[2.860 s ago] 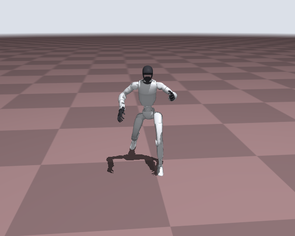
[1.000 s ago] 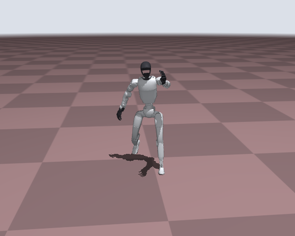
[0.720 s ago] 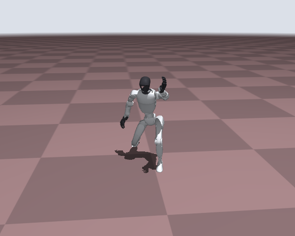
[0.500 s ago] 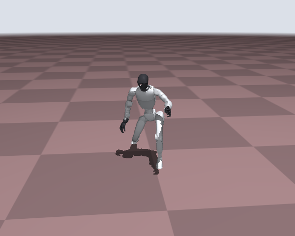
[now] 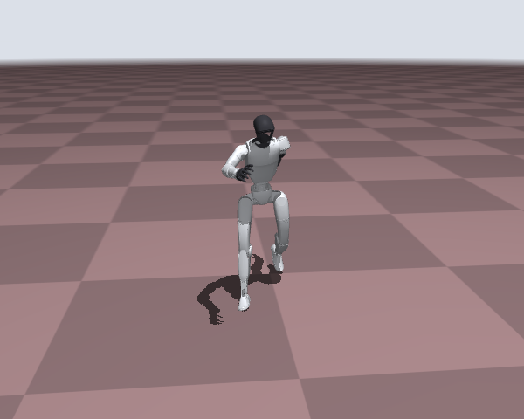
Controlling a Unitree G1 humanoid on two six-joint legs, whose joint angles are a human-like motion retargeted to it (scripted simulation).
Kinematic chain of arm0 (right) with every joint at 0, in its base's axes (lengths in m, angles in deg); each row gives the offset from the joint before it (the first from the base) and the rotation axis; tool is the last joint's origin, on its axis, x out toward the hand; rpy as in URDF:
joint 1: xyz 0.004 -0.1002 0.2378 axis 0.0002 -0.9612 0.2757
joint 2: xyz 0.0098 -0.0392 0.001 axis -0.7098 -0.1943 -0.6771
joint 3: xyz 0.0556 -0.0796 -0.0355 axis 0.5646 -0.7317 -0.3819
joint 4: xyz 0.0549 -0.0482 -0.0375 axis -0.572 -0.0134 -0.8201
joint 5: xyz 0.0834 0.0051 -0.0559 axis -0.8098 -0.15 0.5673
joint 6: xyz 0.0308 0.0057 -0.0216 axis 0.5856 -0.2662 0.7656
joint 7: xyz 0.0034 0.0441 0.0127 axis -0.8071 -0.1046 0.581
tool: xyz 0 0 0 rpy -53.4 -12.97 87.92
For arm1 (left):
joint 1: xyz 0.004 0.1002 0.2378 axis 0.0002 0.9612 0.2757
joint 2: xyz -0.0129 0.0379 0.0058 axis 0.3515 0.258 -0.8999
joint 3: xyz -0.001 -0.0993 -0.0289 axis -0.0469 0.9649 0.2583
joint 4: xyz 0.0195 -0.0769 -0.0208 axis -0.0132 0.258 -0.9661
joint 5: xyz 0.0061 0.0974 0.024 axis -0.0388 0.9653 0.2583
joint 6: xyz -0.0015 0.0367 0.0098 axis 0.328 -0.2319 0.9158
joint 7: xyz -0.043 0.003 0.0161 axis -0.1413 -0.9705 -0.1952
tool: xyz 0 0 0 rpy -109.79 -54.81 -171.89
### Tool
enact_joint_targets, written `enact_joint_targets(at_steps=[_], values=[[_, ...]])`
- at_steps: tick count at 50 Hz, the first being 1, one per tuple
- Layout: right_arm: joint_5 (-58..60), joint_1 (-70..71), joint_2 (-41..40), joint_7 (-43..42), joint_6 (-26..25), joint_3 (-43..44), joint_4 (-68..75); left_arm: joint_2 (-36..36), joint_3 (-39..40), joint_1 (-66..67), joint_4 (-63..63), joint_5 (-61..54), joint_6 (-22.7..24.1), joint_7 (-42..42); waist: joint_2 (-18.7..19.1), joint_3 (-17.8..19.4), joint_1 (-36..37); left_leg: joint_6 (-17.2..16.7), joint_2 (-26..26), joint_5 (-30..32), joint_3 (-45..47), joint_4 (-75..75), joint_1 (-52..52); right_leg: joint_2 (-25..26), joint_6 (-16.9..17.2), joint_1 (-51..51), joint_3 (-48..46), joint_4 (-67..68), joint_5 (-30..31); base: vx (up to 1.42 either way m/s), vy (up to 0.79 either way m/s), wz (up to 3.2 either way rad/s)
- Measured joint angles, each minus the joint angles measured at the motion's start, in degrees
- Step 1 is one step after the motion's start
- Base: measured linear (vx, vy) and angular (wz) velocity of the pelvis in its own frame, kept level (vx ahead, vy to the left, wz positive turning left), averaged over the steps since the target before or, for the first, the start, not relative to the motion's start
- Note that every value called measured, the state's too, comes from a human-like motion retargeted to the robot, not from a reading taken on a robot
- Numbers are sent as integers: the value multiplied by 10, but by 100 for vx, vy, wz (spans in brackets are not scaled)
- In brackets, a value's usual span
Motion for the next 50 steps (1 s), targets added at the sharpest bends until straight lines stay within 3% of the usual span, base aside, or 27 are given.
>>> enact_joint_targets(at_steps=[3, 5, 7, 8, 10, 11, 12, 13, 14, 15, 17, 20, 23, 30, 31, 36, 40, 42, 44, 50], values=[[28, 101, 74, -49, -9, -47, 50, 46, 46, -3, 22, -32, -4, -6, 37, 12, -9, 0, -7, 53, -17, 8, 58, -28, 0, -76, 32, 118, 78, 4, 18, 213], [38, 153, 91, -80, -4, -41, 82, 32, 114, -82, 131, -16, -5, 43, 67, 52, -23, 0, 16, 20, -58, -9, 120, -69, -1, -168, 17, 368, 4, -6, -10, 152], [12, 175, 78, -112, 2, -34, 95, 13, 151, -178, 164, -31, 6, 189, 140, 70, -12, 8, 152, -130, -96, 62, 95, -19, -40, -223, -72, 466, -19, -34, -48, 55], [15, 174, 74, -108, 1, -30, 100, 8, 118, -212, 119, -61, 4, 244, 164, 86, -14, 34, 190, -191, -97, 84, 84, -21, -46, -238, -100, 489, -17, -43, -20, 63], [207, 179, 91, -229, -108, -46, 149, -12, 60, -288, 34, -64, 21, 357, 196, 103, -12, 74, 234, -272, -80, 87, 69, -33, -53, -262, -124, 500, -4, -44, 4, 70], [251, 169, 87, -241, -137, -52, 159, -20, 29, -323, -8, -53, 36, 370, 205, 109, -12, 77, 244, -304, -71, 74, 65, -37, -53, -274, -128, 494, 5, -44, 9, 46], [221, 147, 74, -228, -119, -45, 152, -27, 0, -357, -46, -46, 50, 374, 213, 115, -15, 75, 252, -334, -64, 62, 61, -39, -53, -283, -131, 486, 14, -41, 8, 31], [44, 99, 40, -161, -8, -13, 112, -32, -29, -390, -79, -49, 59, 361, 220, 122, -22, 63, 258, -361, -63, 50, 57, -40, -51, -289, -135, 475, 22, -36, 7, 35], [59, 75, 31, -160, -4, -8, 117, -28, -43, -411, -105, -42, 67, 358, 218, 123, -28, 54, 260, -379, -63, 36, 55, -44, -49, -292, -136, 464, 29, -32, 7, 42], [171, 62, 36, -192, -54, -17, 145, -18, -51, -427, -127, -31, 74, 361, 211, 122, -32, 46, 258, -393, -64, 20, 54, -50, -47, -294, -136, 454, 34, -27, 9, 45], [43, 0, -17, -221, -9, 16, 120, -18, -60, -445, -147, -65, 82, 381, 210, 118, -50, 25, 261, -403, -52, -12, 52, -52, -35, -288, -141, 420, 56, -22, 11, 40], [56, -45, -34, -219, -9, 20, 121, -8, -68, -444, -149, -74, 92, 396, 205, 105, -66, 29, 256, -402, -28, -56, 53, -55, -23, -271, -144, 362, 86, -15, 14, 31], [64, -61, -30, -209, -10, 21, 130, 3, -62, -425, -136, -85, 91, 360, 206, 97, -71, 31, 244, -391, -25, -94, 70, -51, -21, -245, -145, 311, 113, -8, 14, 13], [-1, -79, -1, -128, 9, 44, 155, 14, 5, -366, -54, -172, 77, 299, 200, 86, -97, 28, 216, -358, -44, -155, 106, -71, -26, -180, -151, 244, 140, -2, 12, 38], [0, -77, 6, -145, 0, 43, 167, 16, 14, -359, -45, -176, 77, 304, 200, 83, -97, 25, 215, -354, -44, -164, 111, -70, -25, -173, -152, 232, 145, -1, 10, 20], [95, -78, 46, -181, -32, 18, 183, 14, 49, -340, -18, -182, 79, 312, 189, 85, -98, 22, 204, -325, -39, -200, 128, -58, -24, -143, -149, 168, 165, 0, 4, 2], [172, -137, 69, -159, -44, -2, 118, -20, 71, -372, -2, -215, 63, 338, 183, 94, -105, 19, 206, -299, -39, -206, 122, -25, -18, -151, -101, 155, 132, 2, -3, -17], [221, -191, 73, -114, -57, 2, 81, -43, 76, -404, -7, -230, 58, 362, 180, 95, -103, 28, 212, -304, -42, -171, 103, 2, -11, -181, -53, 189, 116, 6, -9, -43], [196, -260, 51, -115, -27, 28, 44, -63, 77, -441, -29, -249, 71, 397, 176, 95, -105, 33, 221, -324, -46, -103, 71, 20, -12, -215, -22, 238, 112, 8, -9, -34], [115, -456, -54, -56, 24, 107, -11, -126, 81, -629, -40, -243, 82, 439, 190, 101, -113, 46, 292, -415, -66, 168, -20, 16, -74, -344, -19, 501, 19, 15, -9, -20]])
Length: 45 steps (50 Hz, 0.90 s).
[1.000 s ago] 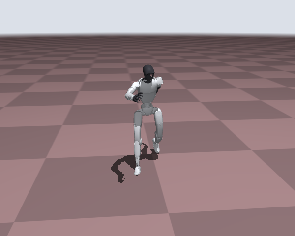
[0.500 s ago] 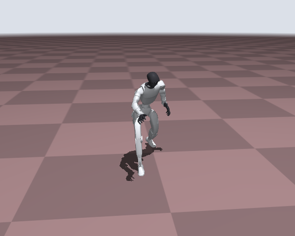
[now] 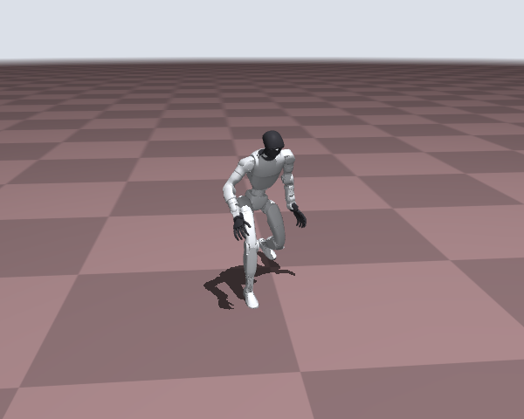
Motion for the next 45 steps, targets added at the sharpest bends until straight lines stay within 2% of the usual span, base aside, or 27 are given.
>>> enact_joint_targets(at_steps=[3, 5, 6, 8, 10, 12, 13, 15, 17, 20, 24, 28, 30, 32, 33, 35, 37, 38, 40, 42, 45], values=[[-3, -74, -78, 4, -2, 0, 69, -47, 27, -190, 159, 15, -29, 35, 6, 7, -25, 6, 16, -28, 7, 6, 50, -20, 2, -19, -2, 110, -62, 34, -7, 12], [-11, -135, -138, 12, -5, -1, 139, -67, 31, -304, 219, 7, -22, 77, 10, 4, -53, 1, 16, -15, 15, -28, 93, -31, 3, -13, -4, 151, -90, 47, -10, 28], [-18, -179, -163, 30, -7, 9, 165, -72, 23, -342, 205, 4, -17, 71, 14, -3, -72, -6, 12, 13, 12, -56, 109, -35, 0, 2, -12, 151, -96, 52, -13, 44], [-15, -292, -204, 73, -16, 46, 190, -75, 5, -400, 147, 20, -12, 27, 21, -22, -110, -25, -2, 103, -6, -131, 140, -45, -4, 50, -30, 125, -97, 56, -15, 70], [-24, -421, -231, 72, -19, 90, 179, -61, -43, -435, 42, 14, -7, -5, 17, -46, -148, -45, -36, 250, -37, -232, 168, -52, 0, 122, -44, 48, -72, 55, -12, 99], [-29, -537, -244, 95, -21, 135, 163, -43, -47, -480, -44, -1, 20, -1, -15, -70, -193, -46, -112, 404, -56, -335, 186, -75, 31, 221, -18, -92, -11, 47, 2, 124], [-39, -582, -251, 119, -23, 155, 162, -33, -38, -502, -85, -7, 35, -4, -31, -79, -216, -46, -141, 449, -56, -370, 186, -82, 49, 282, -14, -189, 35, 38, -6, 96], [-57, -651, -266, 172, -30, 186, 178, 0, -24, -531, -160, -30, 68, -6, -56, -108, -246, -46, -168, 437, -17, -386, 159, -66, 74, 387, -22, -382, 148, 27, -27, 7], [-112, -678, -263, 213, -45, 211, 213, 28, -9, -581, -208, -59, 91, -19, -60, -112, -226, -46, -186, 423, 43, -409, 141, -9, 74, 477, 3, -540, 233, 9, -35, -145], [-165, -698, -273, 247, -49, 246, 273, 112, -61, -675, -241, -81, 98, -19, -59, -125, -152, -42, -215, 444, 120, -460, 95, 25, 74, 517, 45, -505, 184, 13, 0, -238], [-149, -683, -264, 264, -52, 254, 357, 251, -187, -821, -235, -63, 77, -30, -63, -144, -38, 2, -251, 372, 169, -519, -4, 14, 73, 515, 58, -290, 130, 9, 24, -291], [-73, -661, -226, 263, -61, 216, 402, 387, -343, -954, -203, -54, 52, -42, -86, -162, 42, 18, -239, 289, 186, -552, -96, -11, 73, 558, 101, -148, 140, 14, 8, -276], [-57, -627, -197, 295, -71, 183, 384, 452, -456, -1068, -170, -41, 45, -49, -99, -132, 80, 10, -220, 250, 160, -553, -137, -16, 74, 597, 134, -130, 155, 10, -8, -271], [-88, -572, -163, 337, -77, 148, 343, 494, -608, -1229, -114, -18, 47, -69, -119, -82, 116, 4, -205, 291, 99, -516, -193, -21, 74, 640, 163, -152, 167, 5, -18, -242], [-66, -564, -156, 361, -79, 156, 325, 492, -653, -1285, -69, 37, 22, -114, -130, -81, 126, 10, -195, 320, 68, -436, -246, -20, 74, 666, 168, -172, 164, -1, -8, -157], [-78, -544, -137, 365, -88, 173, 310, 497, -727, -1357, -16, 59, -3, -128, -181, -77, 126, 42, -265, 383, 74, -270, -363, -103, 74, 694, 220, -177, 84, -13, 21, -33], [-96, -516, -152, 290, -82, 177, 312, 499, -736, -1367, 15, 74, -11, -143, -240, -95, 102, 20, -278, 324, 120, -48, -484, -180, 42, 709, 210, -104, -106, -18, 10, 28], [-99, -493, -166, 252, -83, 161, 316, 500, -735, -1360, 22, 47, -13, -132, -257, -98, 92, 6, -274, 307, 128, 9, -515, -200, 5, 710, 195, -66, -182, -23, -4, 22], [-98, -427, -201, 181, -88, 92, 323, 499, -691, -1323, 24, -49, -6, -81, -285, -93, 83, 1, -273, 295, 138, 83, -572, -249, -39, 693, 156, 12, -292, -30, -7, 23], [-72, -356, -230, 152, -94, 15, 325, 507, -637, -1250, 16, -152, 16, -17, -301, -74, 82, -5, -274, 300, 145, 117, -602, -289, -22, 681, 139, 63, -335, -32, -7, 19], [-23, -243, -266, 146, -105, -46, 350, 506, -538, -1100, 40, -200, 10, -32, -308, -51, 83, -29, -268, 283, 141, 168, -628, -308, -4, 697, 154, 97, -406, -24, -12, 2]])
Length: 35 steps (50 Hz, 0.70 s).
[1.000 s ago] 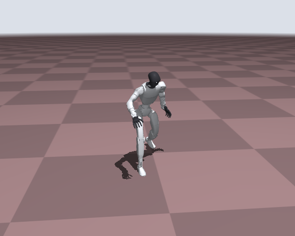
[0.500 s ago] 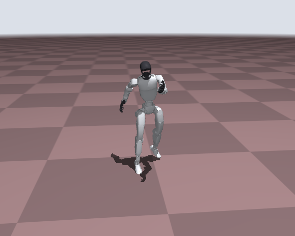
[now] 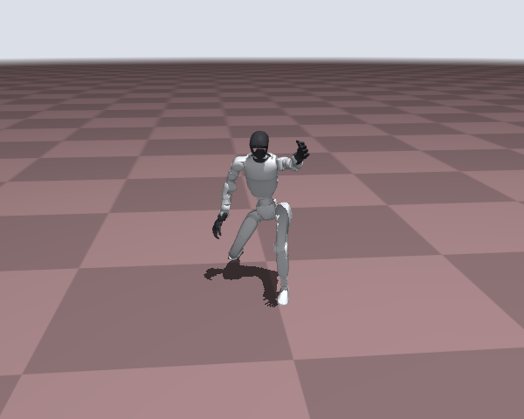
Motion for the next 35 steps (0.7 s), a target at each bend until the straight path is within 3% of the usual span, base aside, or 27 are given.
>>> enact_joint_targets(at_steps=[4, 6, 8, 10, 13, 15, 17, 19, 22, 23, 25, 27, 28, 30, 32, 33, 35], values=[[-64, 156, -44, -21, -12, 40, 40, 12, 122, 237, -15, -9, -13, -68, 4, 11, 1, -18, 0, 3, -12, 13, 4, -5, 7, 33, -19, 6, -33, -14, -11, 0], [-103, 214, -50, -52, -7, 76, -1, 9, 223, 401, -111, -28, -8, -71, 0, 2, 30, -18, 6, 14, -10, -16, 29, -14, 10, 52, -48, -40, -22, 2, -8, -46], [-123, 253, -39, -95, 10, 106, -80, -19, 343, 614, -247, -46, 2, -80, -5, -24, 74, -18, 12, 36, -2, -82, 74, -7, 20, 65, -58, -119, 29, 15, -9, -63], [-140, 282, -20, -127, 40, 130, -171, -69, 441, 840, -355, -25, -3, -120, -11, -67, 114, -18, 1, 84, 16, -206, 143, 13, 37, 78, -57, -226, 141, 21, 2, -32], [-174, 321, 12, -115, 104, 166, -295, -176, 525, 1113, -348, 92, -45, -214, 10, -126, 162, -18, -43, 236, -6, -552, 335, 67, 74, 108, -72, -399, 417, 23, 14, -10], [-82, 360, 68, -144, 112, 184, -338, -252, 563, 1242, -259, 209, -50, -242, 61, -177, 192, -18, 18, 286, -23, -697, 423, 165, 78, 85, -101, -444, 519, 18, -10, 5], [86, 458, 135, -260, 15, 158, -317, -317, 600, 1333, -137, 267, -57, -213, 82, -186, 190, -18, 37, 258, 5, -791, 536, 215, 75, 86, -117, -487, 512, 8, -25, 76], [141, 597, 195, -287, -25, 108, -289, -353, 631, 1390, -9, 287, -57, -209, 84, -195, 167, -15, 43, 201, 6, -776, 570, 262, 62, 16, -129, -488, 467, -12, -26, 138], [232, 834, 274, -294, -89, -10, -229, -392, 692, 1422, 211, 379, -47, -236, 62, -183, 105, -6, -6, 154, -52, -660, 579, 279, 68, -103, -129, -504, 423, -22, -14, 225], [203, 901, 296, -297, -73, -48, -223, -395, 667, 1447, 232, 404, -46, -237, 52, -172, 83, -2, -21, 144, -69, -605, 579, 279, 72, -136, -125, -522, 418, -21, -13, 259], [-18, 1003, 324, -142, 65, -116, -238, -407, 588, 1484, 239, 468, -49, -286, 45, -140, 40, 3, -33, 119, -87, -488, 588, 278, 74, -191, -119, -561, 402, -18, -12, 260], [-111, 1110, 364, -110, 92, -230, -212, -369, 445, 1586, 110, 469, -66, -361, 47, -129, 12, -1, -10, 90, -88, -387, 610, 280, 75, -244, -124, -587, 375, -13, -9, 235], [-133, 1166, 385, -75, 98, -283, -207, -353, 417, 1602, 75, 486, -62, -378, 54, -111, 3, -2, 5, 79, -94, -347, 626, 283, 72, -269, -123, -589, 357, -9, -2, 226], [-164, 1220, 425, -87, 119, -358, -218, -326, 432, 1675, 28, 526, -51, -416, 65, -119, -13, -18, 3, 87, -117, -330, 685, 268, 78, -326, -102, -539, 334, -8, 11, 224], [-139, 1312, 441, -32, 92, -439, -216, -323, 482, 1669, 21, 453, -72, -429, 90, -88, -23, -18, -7, 131, -175, -335, 712, 280, 76, -391, -58, -491, 433, -20, 27, 169], [-130, 1333, 448, -58, 98, -471, -228, -328, 523, 1682, 39, 428, -86, -428, 118, -104, -20, -18, 7, 129, -194, -352, 730, 285, 70, -434, -61, -427, 452, -25, 12, 150], [-83, 1363, 462, -109, 99, -491, -258, -345, 596, 1683, 70, 408, -105, -406, 168, -97, -31, -18, 93, 16, -207, -374, 765, 277, 54, -536, -118, -215, 395, -35, -17, 151]])
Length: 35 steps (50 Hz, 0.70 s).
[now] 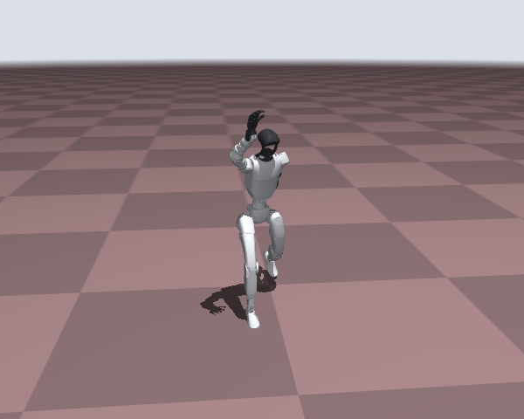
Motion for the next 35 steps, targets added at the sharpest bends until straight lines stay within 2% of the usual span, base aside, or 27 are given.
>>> enact_joint_targets(at_steps=[2, 3, 5, 7, 8, 10, 13, 15, 18, 21, 23, 25, 26, 27, 28, 30, 32, 33, 35], values=[[58, -17, 9, -49, -25, 16, -38, -19, -13, -49, -4, -17, 8, 85, 62, 24, -23, 40, 120, -173, 73, 23, -15, 0, 4, -51, -56, 72, -5, -55, -3, 130], [77, -40, 15, -76, -32, 35, -59, -29, -42, -76, -21, -3, 22, 125, 83, 36, -36, 56, 156, -228, 120, 11, -16, -14, 11, -63, -71, 82, -2, -58, 17, 120], [27, -135, 17, -186, 3, 108, -120, -54, -103, -142, -62, 16, 55, 213, 117, 65, -46, 61, 193, -297, 181, -13, -19, -24, 16, -76, -86, 62, 23, -58, 25, 67], [24, -226, 17, -207, 12, 153, -132, -69, -124, -199, -89, 20, 71, 242, 125, 92, -38, 58, 187, -323, 166, 12, -42, -17, 19, -75, -79, 19, 58, -53, 23, -16], [21, -276, 15, -201, 19, 176, -136, -75, -127, -226, -96, 16, 75, 250, 123, 105, -34, 56, 179, -325, 155, 33, -59, -12, 22, -68, -75, -11, 75, -45, 17, -30], [55, -379, 5, -248, 2, 229, -120, -77, -124, -274, -102, 3, 83, 280, 109, 122, -31, 49, 161, -310, 154, 34, -74, -3, 24, -41, -77, -90, 104, -36, 9, -22], [85, -535, -19, -257, -9, 306, -108, -58, -116, -297, -119, -4, 97, 297, 80, 135, -42, 48, 128, -270, 174, -69, -31, -9, 24, 16, -108, -182, 81, -21, 3, 7], [72, -607, -33, -244, -5, 328, -109, -51, -114, -300, -129, -27, 102, 300, 81, 128, -49, 41, 111, -234, 178, -130, -21, -12, 24, 51, -137, -257, 84, -13, 16, 21], [44, -691, -33, -201, 16, 359, -129, -53, -114, -295, -128, -62, 97, 272, 94, 119, -76, 41, 91, -202, 160, -183, -22, -49, 24, 70, -166, -275, 91, -6, 23, 65], [82, -763, -6, -117, -5, 392, -146, -59, -113, -314, -106, -87, 76, 239, 104, 123, -90, 50, 91, -217, 133, -143, -57, -51, 24, 43, -113, -202, 112, -7, 7, 54], [71, -815, -4, -94, 2, 426, -163, -71, -115, -341, -84, -97, 66, 250, 106, 135, -95, 60, 93, -248, 119, -53, -98, -49, 18, 18, -73, -129, 93, -6, 4, 13], [7, -877, -30, -104, 40, 472, -192, -90, -125, -387, -52, -94, 64, 298, 106, 158, -102, 68, 104, -285, 114, 59, -142, -52, 0, -17, -47, -57, 63, -3, 1, -3], [-5, -915, -45, -94, 49, 498, -203, -100, -135, -418, -29, -79, 60, 321, 101, 173, -110, 94, 110, -312, 116, 92, -142, -65, -4, -36, -41, -5, 43, 0, 0, 0], [-15, -951, -62, -81, 54, 519, -213, -109, -147, -452, -7, -70, 57, 348, 98, 185, -116, 107, 118, -335, 117, 128, -147, -71, -5, -57, -34, 43, 26, 4, -5, -17], [-22, -983, -81, -65, 50, 529, -220, -118, -161, -490, 14, -73, 57, 383, 97, 192, -117, 91, 133, -349, 117, 170, -160, -67, -4, -81, -24, 81, 18, 9, -6, -42], [-18, -1061, -128, -37, 37, 540, -225, -138, -180, -571, 44, -79, 55, 442, 96, 193, -128, 95, 153, -384, 122, 203, -152, -67, 3, -113, -17, 150, -11, 24, -9, -44], [-8, -1196, -180, -10, 33, 556, -229, -156, -178, -659, 54, -78, 56, 462, 95, 181, -143, 100, 165, -380, 142, 176, -105, -66, 12, -105, -20, 186, -36, 45, -14, -30], [12, -1277, -219, -4, 27, 566, -221, -161, -174, -700, 54, -83, 57, 462, 94, 161, -152, 98, 165, -359, 158, 138, -74, -63, 16, -92, -26, 185, -40, 54, -19, -18], [67, -1454, -291, -6, 18, 589, -200, -170, -163, -781, 48, -100, 62, 444, 91, 111, -181, 84, 152, -265, 187, 13, -2, -58, 24, -39, -45, 142, -29, 57, -23, 18]])
